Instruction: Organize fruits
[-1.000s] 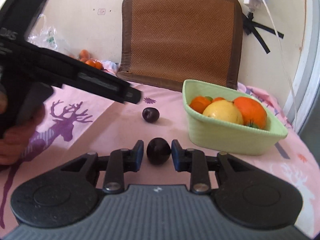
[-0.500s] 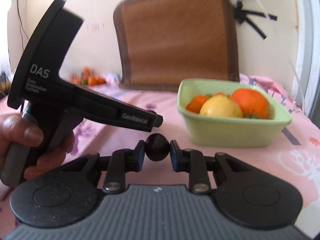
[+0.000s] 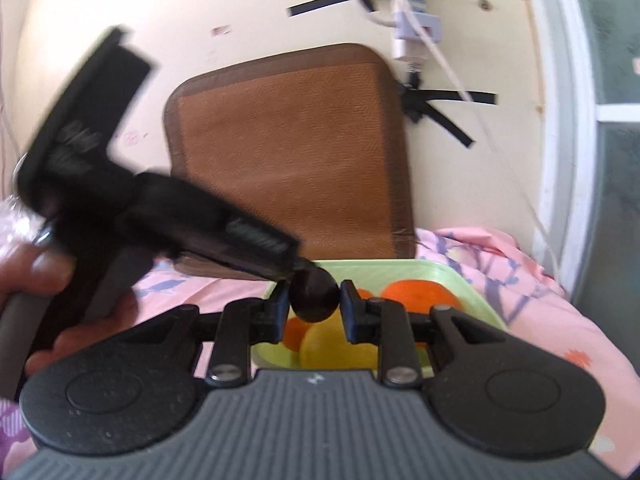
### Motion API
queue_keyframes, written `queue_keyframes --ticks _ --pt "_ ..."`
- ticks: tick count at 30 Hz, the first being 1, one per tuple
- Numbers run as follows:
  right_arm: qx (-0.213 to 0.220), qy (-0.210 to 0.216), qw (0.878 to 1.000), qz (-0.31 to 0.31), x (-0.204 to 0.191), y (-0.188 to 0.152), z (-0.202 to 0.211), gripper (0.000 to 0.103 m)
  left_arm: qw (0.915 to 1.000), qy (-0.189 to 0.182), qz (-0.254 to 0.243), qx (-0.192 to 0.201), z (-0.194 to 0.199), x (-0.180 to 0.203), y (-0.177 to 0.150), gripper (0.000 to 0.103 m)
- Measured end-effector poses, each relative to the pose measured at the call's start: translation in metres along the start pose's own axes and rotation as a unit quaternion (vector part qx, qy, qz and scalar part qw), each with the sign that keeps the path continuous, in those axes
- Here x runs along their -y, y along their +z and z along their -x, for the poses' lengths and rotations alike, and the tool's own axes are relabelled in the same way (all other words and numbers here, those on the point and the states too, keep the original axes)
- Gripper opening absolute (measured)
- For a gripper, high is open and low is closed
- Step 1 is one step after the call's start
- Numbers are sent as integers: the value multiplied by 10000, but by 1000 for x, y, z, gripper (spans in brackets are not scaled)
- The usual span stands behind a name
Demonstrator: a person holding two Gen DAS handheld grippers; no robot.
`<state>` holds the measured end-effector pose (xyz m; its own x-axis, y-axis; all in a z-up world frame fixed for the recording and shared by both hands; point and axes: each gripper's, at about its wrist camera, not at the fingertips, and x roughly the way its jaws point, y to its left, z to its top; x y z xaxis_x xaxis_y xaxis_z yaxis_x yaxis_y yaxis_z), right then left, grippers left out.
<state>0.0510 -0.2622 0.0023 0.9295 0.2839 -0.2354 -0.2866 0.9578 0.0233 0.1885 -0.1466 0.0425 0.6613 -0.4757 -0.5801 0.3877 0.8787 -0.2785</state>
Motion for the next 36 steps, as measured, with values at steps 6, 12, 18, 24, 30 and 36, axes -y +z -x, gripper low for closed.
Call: queue_keyframes --ticks 6,12,18,24,30,36 --pt "-108 -82 9996 261 -3 -3 -11 35 10000 -17 20 -21 -8 -5 -1 38" --pt "139 -115 9998 5 5 -3 -2 46 9999 16 64 100 5 -1 -3 38" --pt "277 -367 9955 -827 32 0 13 46 9991 275 36 311 51 5 -17 42" --pt "-100 -410 9844 -1705 42 -12 42 47 9930 1093 -380 228 88 27 -50 49" --pt "-715 -98 9784 -1937 23 -25 59 54 9862 1574 -488 180 114 35 -83 57" --pt "-898 45 9732 -2116 11 -22 71 60 9819 1853 -290 246 141 30 -105 89"
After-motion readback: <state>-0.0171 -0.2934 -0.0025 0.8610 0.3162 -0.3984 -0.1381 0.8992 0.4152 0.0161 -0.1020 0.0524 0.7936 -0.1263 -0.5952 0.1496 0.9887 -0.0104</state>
